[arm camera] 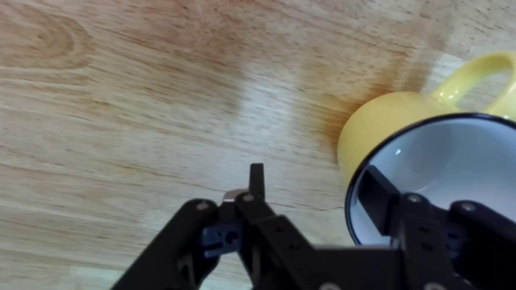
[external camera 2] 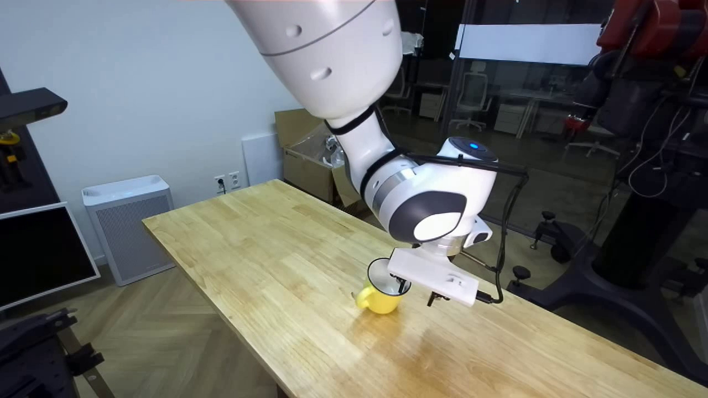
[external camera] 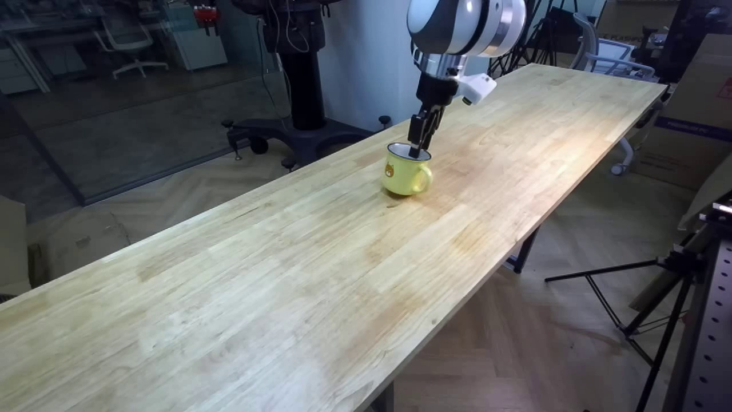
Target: Move the mug forward
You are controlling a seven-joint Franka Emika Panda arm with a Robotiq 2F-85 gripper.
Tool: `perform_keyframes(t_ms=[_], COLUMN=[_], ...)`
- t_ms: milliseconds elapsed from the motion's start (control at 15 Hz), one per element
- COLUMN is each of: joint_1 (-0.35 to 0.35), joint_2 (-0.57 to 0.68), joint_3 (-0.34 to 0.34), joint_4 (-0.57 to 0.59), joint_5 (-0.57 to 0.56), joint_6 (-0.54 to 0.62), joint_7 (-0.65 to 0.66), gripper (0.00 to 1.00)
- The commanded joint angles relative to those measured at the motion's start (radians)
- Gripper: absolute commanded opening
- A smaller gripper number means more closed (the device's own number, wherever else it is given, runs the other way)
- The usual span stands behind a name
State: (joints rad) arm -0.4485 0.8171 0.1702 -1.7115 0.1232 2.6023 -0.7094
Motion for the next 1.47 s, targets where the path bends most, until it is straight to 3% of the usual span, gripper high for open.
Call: perform_keyframes(t_ms=[0,333,400,867,1400], joint_1=[0.017,0.016,0.018,0.067,0.179], joint_2=[0.044,0.076,0.077,0.058,0.01], joint_3=[-0.02,-0.013,-0.013,-0.033,-0.127], joint_4=[0.078,0.125,0.133,0.113,0.016], joint_5=[0.008,0.017,0.02,0.021,-0.025], joint_6=[-0.061,-0.105,-0.112,-0.153,-0.139], joint_7=[0.014,0.0,-0.004,0.034,0.199], gripper=[0.31,0.01,0.06,0.02,0.03])
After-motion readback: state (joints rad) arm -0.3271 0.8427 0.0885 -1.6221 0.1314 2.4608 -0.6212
